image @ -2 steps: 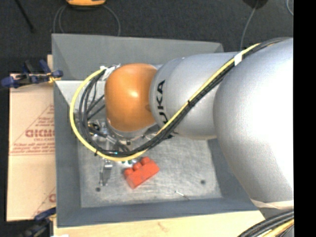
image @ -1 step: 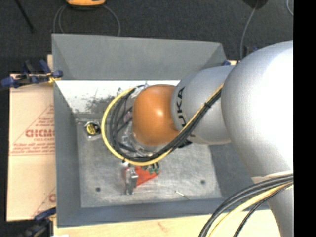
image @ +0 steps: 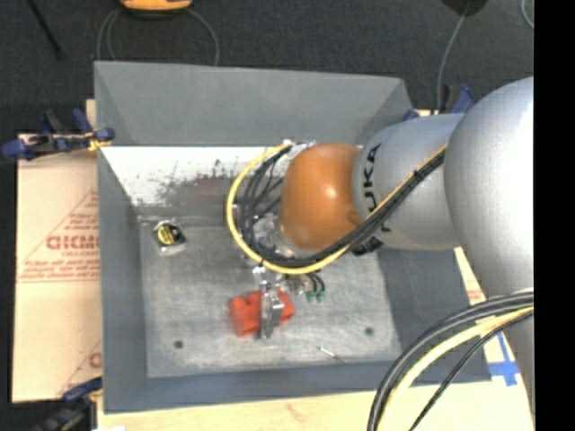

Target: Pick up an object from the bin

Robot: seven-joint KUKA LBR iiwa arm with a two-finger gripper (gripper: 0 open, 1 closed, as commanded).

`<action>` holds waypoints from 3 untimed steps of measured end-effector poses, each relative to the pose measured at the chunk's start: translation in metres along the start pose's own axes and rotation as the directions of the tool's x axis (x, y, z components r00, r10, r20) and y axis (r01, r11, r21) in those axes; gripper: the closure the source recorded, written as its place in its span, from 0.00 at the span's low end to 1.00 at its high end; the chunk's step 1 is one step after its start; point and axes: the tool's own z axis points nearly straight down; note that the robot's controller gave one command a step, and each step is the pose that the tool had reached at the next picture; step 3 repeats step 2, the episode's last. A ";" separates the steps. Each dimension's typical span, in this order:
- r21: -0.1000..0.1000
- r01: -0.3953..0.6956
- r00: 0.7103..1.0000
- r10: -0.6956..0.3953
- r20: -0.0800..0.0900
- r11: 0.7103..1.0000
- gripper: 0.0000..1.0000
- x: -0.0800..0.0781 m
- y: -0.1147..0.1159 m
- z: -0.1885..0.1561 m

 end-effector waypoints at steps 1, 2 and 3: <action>0.001 -0.003 1.000 0.003 0.013 1.000 1.00 -0.003 0.001 -0.003; 0.004 0.268 0.963 -0.268 -0.002 0.963 1.00 -0.020 0.023 -0.152; 0.004 0.268 0.963 -0.268 -0.002 0.963 1.00 -0.020 0.023 -0.152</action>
Offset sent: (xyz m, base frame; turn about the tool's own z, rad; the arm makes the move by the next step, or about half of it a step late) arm 0.0000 0.0000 0.0000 0.0000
